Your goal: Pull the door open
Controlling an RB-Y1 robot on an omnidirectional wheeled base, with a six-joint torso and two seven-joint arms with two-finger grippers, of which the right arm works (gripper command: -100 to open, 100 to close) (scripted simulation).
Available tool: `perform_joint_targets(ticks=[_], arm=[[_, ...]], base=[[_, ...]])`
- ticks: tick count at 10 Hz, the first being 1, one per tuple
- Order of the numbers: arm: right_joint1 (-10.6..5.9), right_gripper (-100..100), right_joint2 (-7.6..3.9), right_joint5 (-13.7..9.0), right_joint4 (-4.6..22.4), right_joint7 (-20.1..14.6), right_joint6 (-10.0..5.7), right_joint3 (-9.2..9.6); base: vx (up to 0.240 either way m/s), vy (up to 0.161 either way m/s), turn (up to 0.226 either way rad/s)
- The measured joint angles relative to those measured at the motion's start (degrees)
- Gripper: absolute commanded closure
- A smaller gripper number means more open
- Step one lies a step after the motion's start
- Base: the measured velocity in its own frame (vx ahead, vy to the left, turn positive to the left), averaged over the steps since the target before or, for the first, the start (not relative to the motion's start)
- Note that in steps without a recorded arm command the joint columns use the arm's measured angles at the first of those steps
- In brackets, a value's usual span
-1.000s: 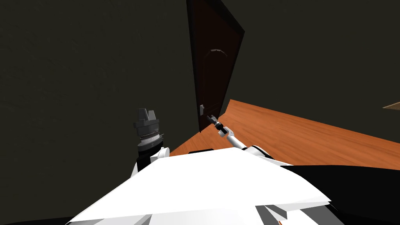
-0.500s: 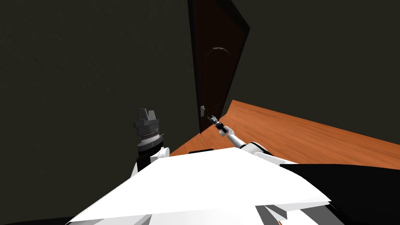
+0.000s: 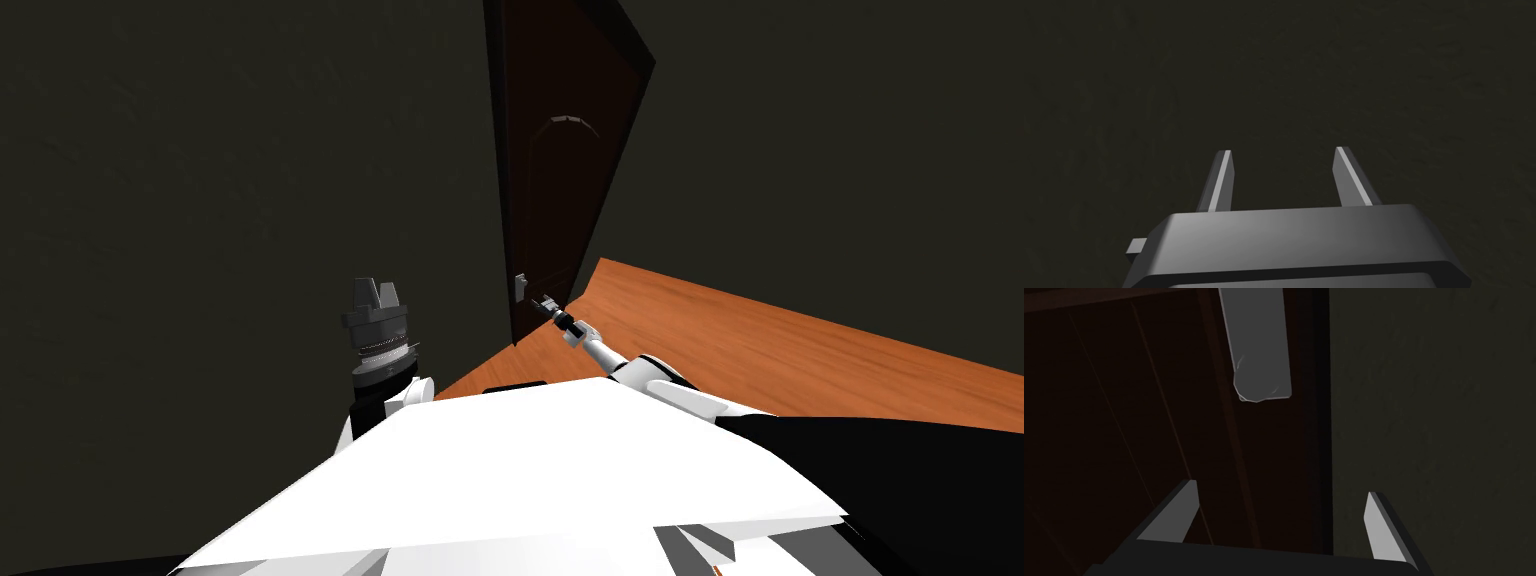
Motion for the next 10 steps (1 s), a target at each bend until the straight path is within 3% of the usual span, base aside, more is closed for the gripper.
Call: perform_joint_targets(ticks=[6, 10], arm=[[-3.53, -100, -1.33, 0.9, 6.3, 3.7, -0.93, 1.12], [-3.7, -100, -1.05, 0.8, 6.6, 4.2, -0.63, 0.8]], base=[[0.063, -0.021, 0.035], [0.156, 0.05, 0.031]])
